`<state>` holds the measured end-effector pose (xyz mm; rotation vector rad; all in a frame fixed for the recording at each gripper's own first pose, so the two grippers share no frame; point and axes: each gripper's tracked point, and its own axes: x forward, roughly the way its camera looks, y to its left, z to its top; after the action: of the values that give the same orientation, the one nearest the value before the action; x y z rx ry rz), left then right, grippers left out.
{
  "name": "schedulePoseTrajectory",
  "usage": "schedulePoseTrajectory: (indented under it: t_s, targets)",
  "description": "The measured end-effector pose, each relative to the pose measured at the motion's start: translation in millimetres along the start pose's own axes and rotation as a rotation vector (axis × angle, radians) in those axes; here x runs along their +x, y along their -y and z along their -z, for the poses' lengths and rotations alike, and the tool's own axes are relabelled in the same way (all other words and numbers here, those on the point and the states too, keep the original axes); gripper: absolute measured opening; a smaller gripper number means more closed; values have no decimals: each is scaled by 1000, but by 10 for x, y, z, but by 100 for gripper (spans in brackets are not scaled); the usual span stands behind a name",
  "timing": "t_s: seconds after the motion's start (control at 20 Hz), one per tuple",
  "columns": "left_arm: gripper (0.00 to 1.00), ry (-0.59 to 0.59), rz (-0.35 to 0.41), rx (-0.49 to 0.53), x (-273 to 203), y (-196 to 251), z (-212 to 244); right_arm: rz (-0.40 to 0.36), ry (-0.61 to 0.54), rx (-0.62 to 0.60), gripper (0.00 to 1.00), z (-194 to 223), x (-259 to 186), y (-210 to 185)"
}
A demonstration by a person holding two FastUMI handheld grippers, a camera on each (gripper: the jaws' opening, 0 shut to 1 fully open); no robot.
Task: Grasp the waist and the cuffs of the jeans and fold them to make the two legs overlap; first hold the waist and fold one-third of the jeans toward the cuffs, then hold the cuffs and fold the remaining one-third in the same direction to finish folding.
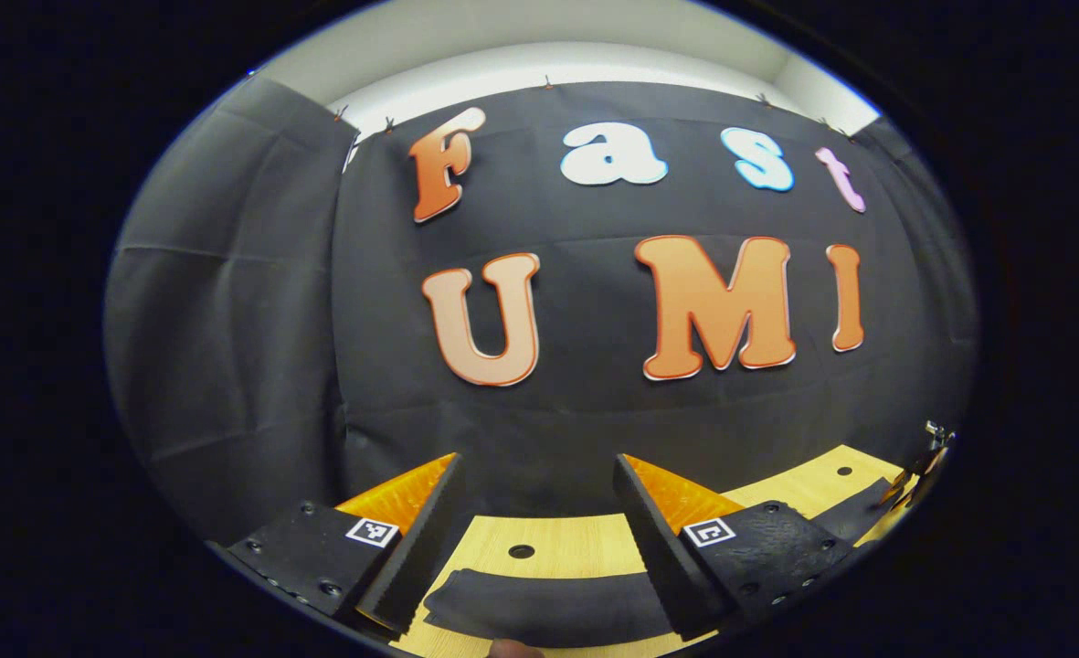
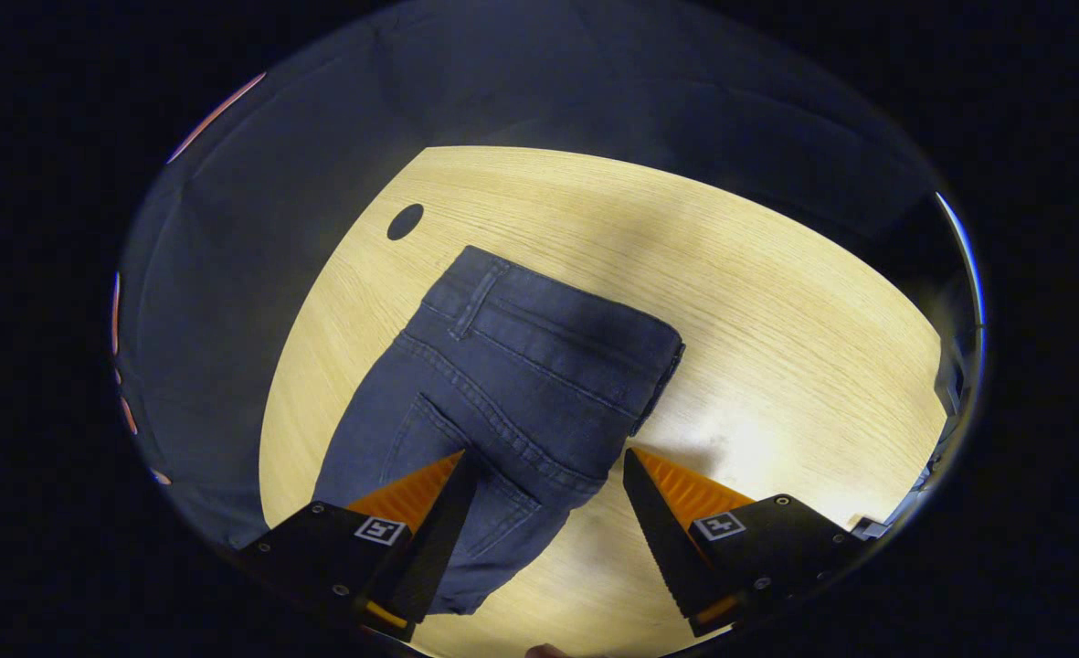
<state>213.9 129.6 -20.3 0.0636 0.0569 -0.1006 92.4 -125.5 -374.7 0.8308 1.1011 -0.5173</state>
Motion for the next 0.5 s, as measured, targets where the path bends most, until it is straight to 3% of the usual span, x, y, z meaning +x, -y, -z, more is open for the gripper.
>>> schedulePoseTrajectory:
  t_s: [0.25, 0.35, 0.4, 0.5]
  targets:
    - [100, 22, -6, 30, -89, 373, -59, 18, 40, 9, 93, -100, 4, 49]
    - [100, 18, 6, 20, -165, 496, -36, 30, 58, -8, 74, -125, 29, 88]
    - [100, 10, 17, 11, -186, 574, -15, 30, 73, -2, 51, -117, 67, 50]
    - [99, -20, 3, 2, -182, 609, 72, 31, 138, -28, 32, -143, 228, -34]
